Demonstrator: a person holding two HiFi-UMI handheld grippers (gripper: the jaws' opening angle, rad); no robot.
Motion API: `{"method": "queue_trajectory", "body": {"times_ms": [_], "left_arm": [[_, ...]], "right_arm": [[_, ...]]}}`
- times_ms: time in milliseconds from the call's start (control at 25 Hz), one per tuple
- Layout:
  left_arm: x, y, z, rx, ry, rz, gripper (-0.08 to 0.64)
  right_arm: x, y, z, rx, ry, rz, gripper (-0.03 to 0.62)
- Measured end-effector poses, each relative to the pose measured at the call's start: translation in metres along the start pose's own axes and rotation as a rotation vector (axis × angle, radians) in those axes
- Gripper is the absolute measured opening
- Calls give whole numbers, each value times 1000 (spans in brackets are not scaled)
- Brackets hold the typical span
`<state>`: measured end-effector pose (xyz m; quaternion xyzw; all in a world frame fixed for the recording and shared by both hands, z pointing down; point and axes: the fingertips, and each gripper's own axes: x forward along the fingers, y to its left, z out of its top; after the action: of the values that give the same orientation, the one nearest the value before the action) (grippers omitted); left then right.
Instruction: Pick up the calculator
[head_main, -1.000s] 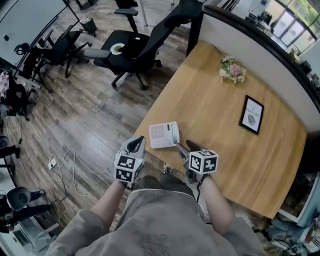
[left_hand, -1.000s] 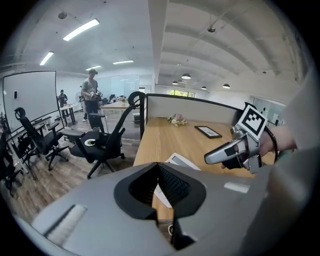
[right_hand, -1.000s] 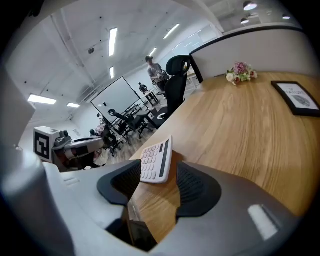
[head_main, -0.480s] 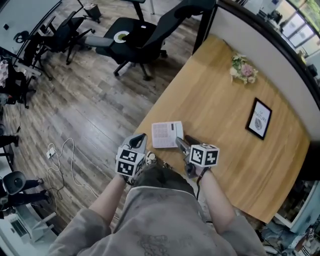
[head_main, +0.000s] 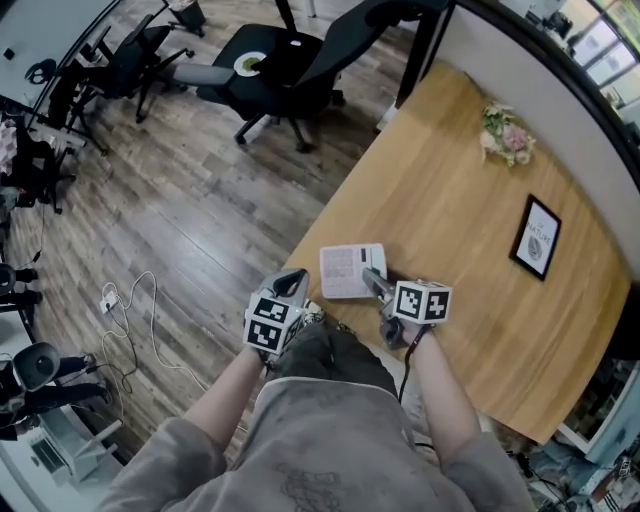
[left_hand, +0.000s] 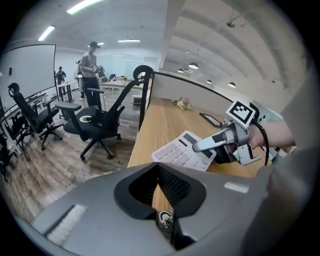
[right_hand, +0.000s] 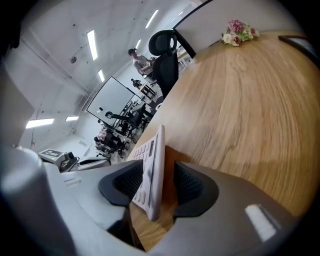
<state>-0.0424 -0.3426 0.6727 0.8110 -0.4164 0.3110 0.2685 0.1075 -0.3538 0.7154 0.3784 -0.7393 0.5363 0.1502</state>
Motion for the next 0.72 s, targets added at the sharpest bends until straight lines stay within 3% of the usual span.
{"method": "queue_trajectory", "body": {"times_ms": [160,240,480,720], "left_arm": [[3,3,-4,9,17,-22,2],[3,4,-6,1,22,-33,2],[-5,15,-4,-18,15,-40,2],[-25,19,14,-3,-28,-65,2]], "right_arm": [[3,2,-2,96,-13,21,160],[2,5,-2,164,-29,44,106],[0,4,-5,248,-73,34,94],[-23,24,12,314,-182,25,81]]}}
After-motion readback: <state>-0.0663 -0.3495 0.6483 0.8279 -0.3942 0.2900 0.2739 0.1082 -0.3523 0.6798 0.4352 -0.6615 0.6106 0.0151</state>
